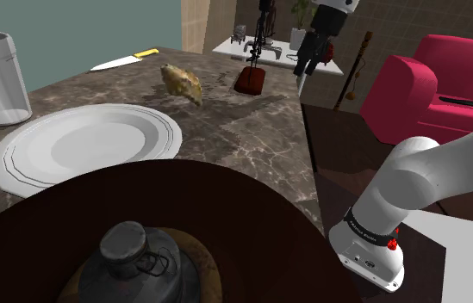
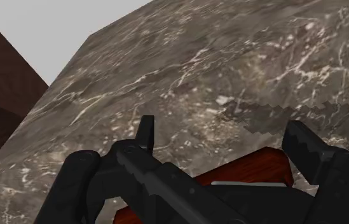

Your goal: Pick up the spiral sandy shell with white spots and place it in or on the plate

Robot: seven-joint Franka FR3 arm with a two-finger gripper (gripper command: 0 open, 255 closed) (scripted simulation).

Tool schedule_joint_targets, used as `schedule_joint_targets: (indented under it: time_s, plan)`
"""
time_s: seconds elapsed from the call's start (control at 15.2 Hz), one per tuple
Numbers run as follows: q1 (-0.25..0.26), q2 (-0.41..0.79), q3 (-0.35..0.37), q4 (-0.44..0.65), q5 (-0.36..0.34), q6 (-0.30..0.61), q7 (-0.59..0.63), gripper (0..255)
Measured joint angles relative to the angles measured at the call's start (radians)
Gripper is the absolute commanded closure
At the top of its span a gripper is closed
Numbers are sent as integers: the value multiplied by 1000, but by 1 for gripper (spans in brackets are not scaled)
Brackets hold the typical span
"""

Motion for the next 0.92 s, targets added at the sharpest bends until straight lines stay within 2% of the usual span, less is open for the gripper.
schedule_joint_targets:
  time_s: [0.13, 0.46, 0.92]
  plan:
    - [7, 8, 6, 5, 4, 8, -3, 0]
    - [73, 72, 69, 33, 33, 83, -27, 0]
    - [160, 200, 159, 133, 55, 185, -72, 0]
